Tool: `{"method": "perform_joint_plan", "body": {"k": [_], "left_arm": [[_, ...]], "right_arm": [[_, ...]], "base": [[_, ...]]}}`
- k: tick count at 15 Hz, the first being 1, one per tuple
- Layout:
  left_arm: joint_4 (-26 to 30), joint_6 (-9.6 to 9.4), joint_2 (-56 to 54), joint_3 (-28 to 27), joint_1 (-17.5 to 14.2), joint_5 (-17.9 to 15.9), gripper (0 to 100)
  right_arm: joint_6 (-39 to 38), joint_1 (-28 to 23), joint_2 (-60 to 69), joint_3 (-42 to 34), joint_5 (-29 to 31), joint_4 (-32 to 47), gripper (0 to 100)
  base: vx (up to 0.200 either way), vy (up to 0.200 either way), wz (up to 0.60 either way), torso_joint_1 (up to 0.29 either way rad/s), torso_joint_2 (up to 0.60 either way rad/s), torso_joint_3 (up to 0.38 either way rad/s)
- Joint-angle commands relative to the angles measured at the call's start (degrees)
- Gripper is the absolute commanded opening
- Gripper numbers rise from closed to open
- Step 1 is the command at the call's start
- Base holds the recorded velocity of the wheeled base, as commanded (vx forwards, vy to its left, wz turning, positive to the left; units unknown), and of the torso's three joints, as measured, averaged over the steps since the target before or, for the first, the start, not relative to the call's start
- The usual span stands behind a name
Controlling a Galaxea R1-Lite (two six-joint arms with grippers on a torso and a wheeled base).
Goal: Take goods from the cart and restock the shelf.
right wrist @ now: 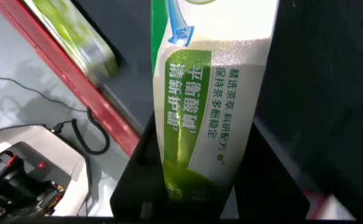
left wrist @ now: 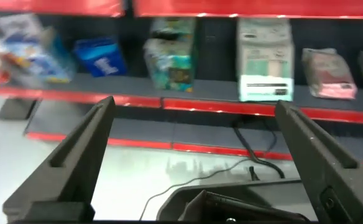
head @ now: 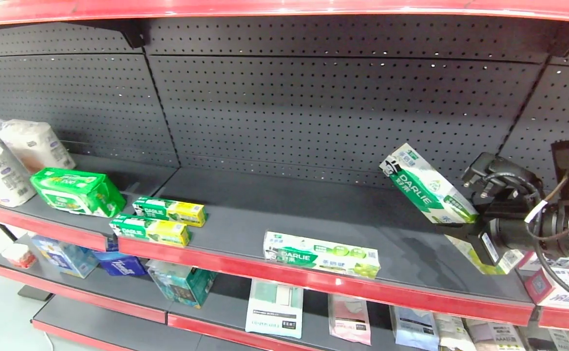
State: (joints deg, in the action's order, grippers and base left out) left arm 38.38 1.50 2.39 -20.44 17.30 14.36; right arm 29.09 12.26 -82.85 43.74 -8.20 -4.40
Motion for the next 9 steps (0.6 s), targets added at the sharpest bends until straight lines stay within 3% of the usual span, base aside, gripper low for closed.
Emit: {"method": "perform_joint_plan", "body": {"k": [1,3,6,9], "left_arm": [[-0.1,-0.01,-1.1,0.2,0.1,0.1,100],[-0.1,-0.01,-1.1,0.4,0.1,0.3,100],[-0.3,-0.09,-1.2,0.9,0.1,0.3,100],[-0.4,-0.53,-1.2,0.9,0.2,0.3,100]], "right_arm": [[1.8,0.0,-2.4,1.6,0.2,-0.2,0],[4.8,0.0,-8.2,2.1,-1.4,-7.4,0],[13.2,-3.3,-23.5,3.6,-14.6,-26.4,0],[14.5,-1.4,-25.7,4.9,-13.6,-25.9,0]], "base": [[0.0,0.0,0.0,0.0,0.0,0.0],[0.0,0.0,0.0,0.0,0.0,0.0],[0.0,0.0,0.0,0.0,0.0,0.0],[0.0,0.0,0.0,0.0,0.0,0.0]]}}
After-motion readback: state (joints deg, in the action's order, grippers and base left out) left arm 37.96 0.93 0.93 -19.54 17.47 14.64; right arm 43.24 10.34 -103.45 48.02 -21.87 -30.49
